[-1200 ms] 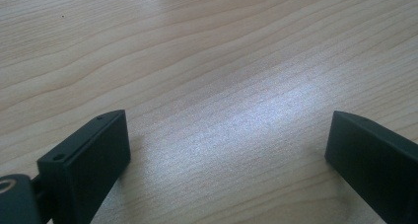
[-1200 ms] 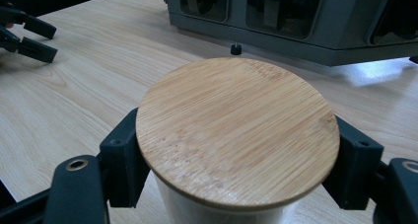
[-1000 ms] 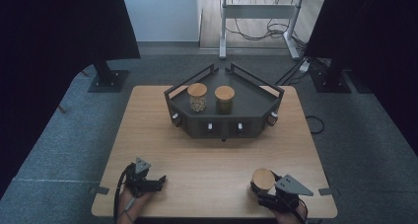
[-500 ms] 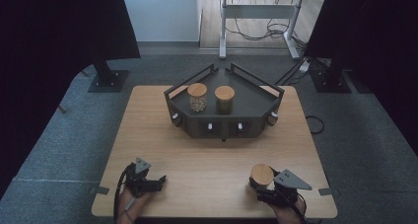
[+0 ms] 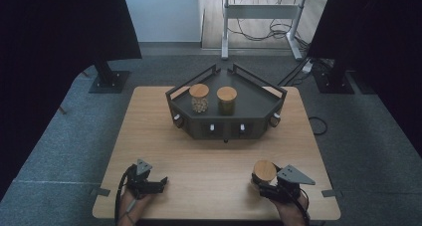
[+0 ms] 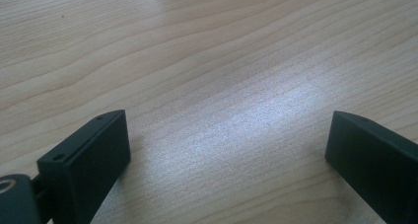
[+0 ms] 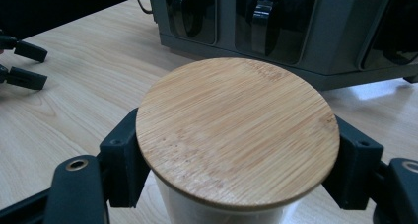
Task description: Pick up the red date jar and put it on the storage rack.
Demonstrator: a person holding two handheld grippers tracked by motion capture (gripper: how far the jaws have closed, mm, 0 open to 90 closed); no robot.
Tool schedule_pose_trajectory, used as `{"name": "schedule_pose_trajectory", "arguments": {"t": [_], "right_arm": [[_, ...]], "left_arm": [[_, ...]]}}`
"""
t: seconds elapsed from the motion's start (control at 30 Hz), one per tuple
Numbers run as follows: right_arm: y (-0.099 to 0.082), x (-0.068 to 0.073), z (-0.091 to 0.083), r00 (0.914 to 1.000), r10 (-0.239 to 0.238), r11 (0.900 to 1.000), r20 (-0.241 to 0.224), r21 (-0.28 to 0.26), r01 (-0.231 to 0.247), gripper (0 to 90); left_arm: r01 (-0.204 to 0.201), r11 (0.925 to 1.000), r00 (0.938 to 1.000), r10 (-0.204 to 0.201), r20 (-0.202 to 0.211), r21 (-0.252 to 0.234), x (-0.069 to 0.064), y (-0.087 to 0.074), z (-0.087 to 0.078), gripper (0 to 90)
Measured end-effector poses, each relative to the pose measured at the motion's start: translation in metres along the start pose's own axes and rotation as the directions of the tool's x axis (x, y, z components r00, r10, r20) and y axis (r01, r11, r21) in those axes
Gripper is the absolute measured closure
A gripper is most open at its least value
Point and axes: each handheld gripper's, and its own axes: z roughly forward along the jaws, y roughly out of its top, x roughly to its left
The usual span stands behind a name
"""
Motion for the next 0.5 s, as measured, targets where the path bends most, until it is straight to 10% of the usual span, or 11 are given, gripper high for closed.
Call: {"name": "schedule_pose_trajectory", "arguments": {"t": [0.5], "right_arm": [[0.012, -0.005, 0.004, 0.9999, -0.01, 1.0, 0.01, 0.002, 0.01, 24.9]], "left_arm": [[0.0, 1.0, 1.0, 0.0, 0.0, 0.0, 0.0, 0.0, 0.0, 3.0]]}}
